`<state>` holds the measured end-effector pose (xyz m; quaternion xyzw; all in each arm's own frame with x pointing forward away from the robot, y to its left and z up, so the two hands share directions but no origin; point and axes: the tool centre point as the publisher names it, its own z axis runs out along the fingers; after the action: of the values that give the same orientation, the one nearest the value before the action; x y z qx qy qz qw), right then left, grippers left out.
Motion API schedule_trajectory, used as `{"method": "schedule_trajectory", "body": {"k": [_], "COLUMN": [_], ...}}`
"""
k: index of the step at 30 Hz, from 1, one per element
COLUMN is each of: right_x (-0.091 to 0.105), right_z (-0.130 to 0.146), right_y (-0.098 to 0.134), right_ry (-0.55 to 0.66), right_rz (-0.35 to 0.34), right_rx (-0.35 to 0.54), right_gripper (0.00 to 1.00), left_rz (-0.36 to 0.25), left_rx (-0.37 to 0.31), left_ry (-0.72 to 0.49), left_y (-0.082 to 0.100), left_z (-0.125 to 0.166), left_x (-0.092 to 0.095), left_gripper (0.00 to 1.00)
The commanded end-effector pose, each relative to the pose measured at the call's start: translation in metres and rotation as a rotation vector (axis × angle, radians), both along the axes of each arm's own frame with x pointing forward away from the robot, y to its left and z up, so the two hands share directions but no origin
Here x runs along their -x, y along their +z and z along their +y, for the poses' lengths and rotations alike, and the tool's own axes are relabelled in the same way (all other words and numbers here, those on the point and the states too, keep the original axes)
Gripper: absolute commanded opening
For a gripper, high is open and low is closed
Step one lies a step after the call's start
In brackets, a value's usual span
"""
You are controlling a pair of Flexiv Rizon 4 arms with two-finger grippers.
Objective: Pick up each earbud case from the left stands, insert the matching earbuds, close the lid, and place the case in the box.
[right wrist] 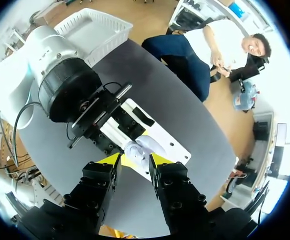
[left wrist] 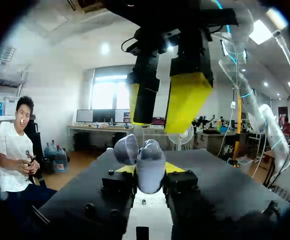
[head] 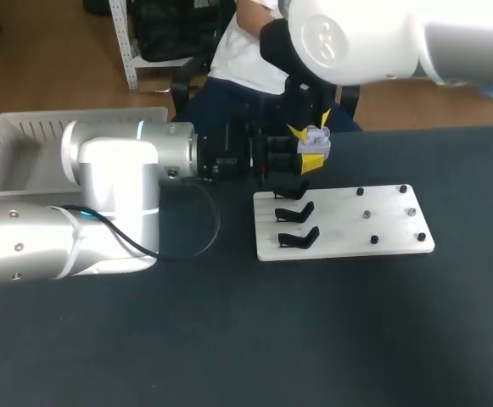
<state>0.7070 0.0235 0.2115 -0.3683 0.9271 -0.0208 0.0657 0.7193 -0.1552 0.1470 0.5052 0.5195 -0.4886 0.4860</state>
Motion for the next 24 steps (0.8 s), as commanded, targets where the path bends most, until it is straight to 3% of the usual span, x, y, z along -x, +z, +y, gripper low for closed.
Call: {"method": "schedule_trajectory", "body": {"k": [1,8,17,24], "right_x": [0.008,-0.023,-0.078,-0.082], "right_z": [-0.010,-0.020,-0.032,-0.032], "right_y": [0.006,0.012,-0.018,-0.033], "right_ry": [-0.023,-0.112,-0.238,-0.253], "right_rz": [-0.043,-0.097,-0.116,-0.080], "right_rx": [-0.021,-0.061,-0.128,-0.141], "right_gripper": [0.35,0.37,0.42,0.40], "left_rz": [0.002,0.002,0.002,0.002], "left_rx": [-0.002,-0.002,-0.002,-0.002], "left_ry": [-0.003,-0.003,-0.003,-0.003], "left_y": [0.001,0.001,0.001,0.001], "left_z": [0.000,0.000,0.000,0.000], "left_x": [-0.001,-0.001,-0.001,-0.001], "left_gripper": [0.00,0.00,0.00,0.00]}}
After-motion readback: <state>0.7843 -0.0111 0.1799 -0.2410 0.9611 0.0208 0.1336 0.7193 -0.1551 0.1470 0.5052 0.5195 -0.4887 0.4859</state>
